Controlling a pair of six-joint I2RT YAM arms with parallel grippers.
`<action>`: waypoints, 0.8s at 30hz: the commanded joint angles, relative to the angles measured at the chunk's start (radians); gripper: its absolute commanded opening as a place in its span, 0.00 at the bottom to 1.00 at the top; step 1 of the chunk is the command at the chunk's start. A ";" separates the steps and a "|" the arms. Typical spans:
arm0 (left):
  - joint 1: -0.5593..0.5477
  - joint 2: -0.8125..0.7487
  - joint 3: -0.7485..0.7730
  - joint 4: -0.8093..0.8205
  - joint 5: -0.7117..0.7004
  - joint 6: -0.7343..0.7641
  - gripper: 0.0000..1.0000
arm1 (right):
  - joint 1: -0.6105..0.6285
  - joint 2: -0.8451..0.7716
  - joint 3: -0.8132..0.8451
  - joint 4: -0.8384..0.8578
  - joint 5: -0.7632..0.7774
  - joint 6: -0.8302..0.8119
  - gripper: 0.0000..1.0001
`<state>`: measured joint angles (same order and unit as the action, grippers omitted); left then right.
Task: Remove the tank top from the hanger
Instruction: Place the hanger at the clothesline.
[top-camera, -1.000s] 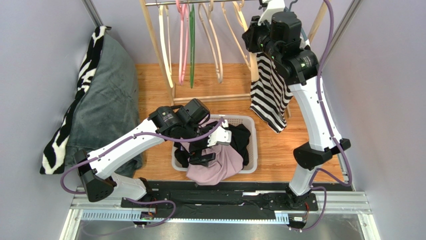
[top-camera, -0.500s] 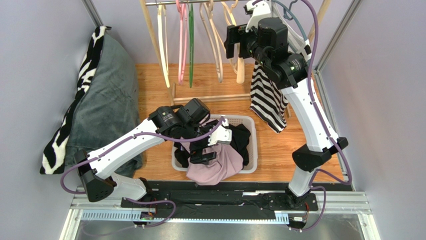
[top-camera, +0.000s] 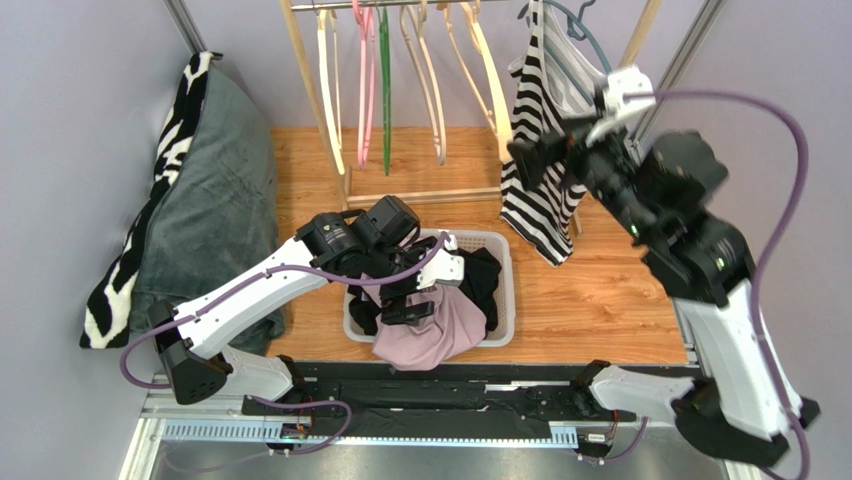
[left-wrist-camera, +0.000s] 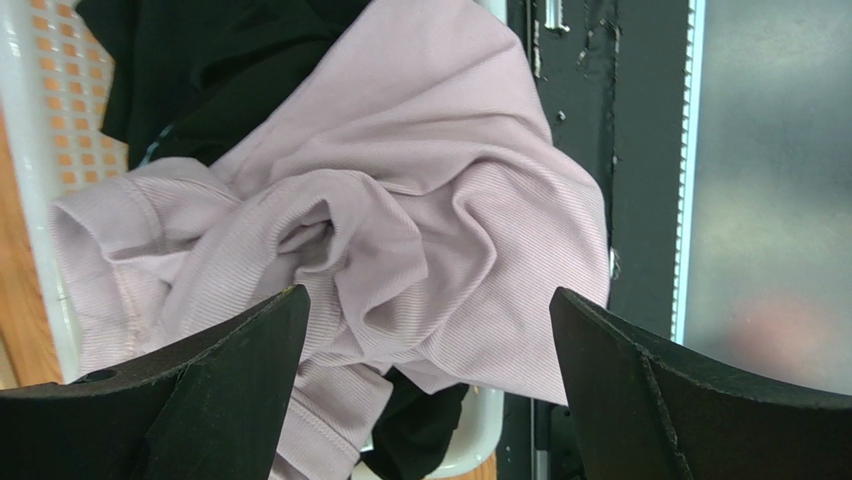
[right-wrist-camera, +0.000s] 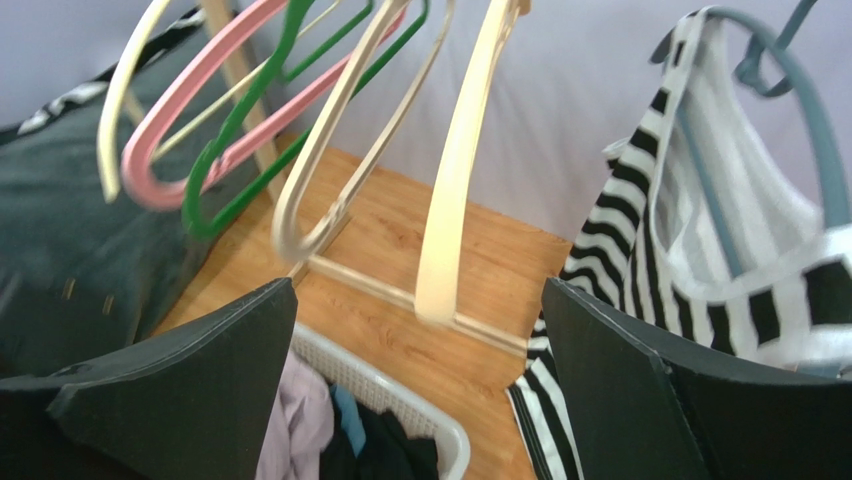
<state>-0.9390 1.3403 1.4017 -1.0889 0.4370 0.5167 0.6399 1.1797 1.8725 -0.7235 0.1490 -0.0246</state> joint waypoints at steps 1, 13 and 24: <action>0.003 -0.038 -0.018 0.098 -0.055 -0.035 0.99 | 0.081 -0.188 -0.251 0.026 -0.057 -0.090 1.00; 0.063 0.086 -0.107 0.328 -0.274 -0.098 0.99 | 0.461 -0.439 -0.683 -0.073 -0.151 0.005 0.73; 0.077 0.235 -0.148 0.363 -0.282 -0.119 0.99 | 0.911 -0.249 -0.931 0.223 0.377 -0.118 1.00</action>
<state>-0.8616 1.5681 1.2747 -0.7555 0.1364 0.4263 1.5143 0.8654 0.9916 -0.7013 0.3485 -0.0788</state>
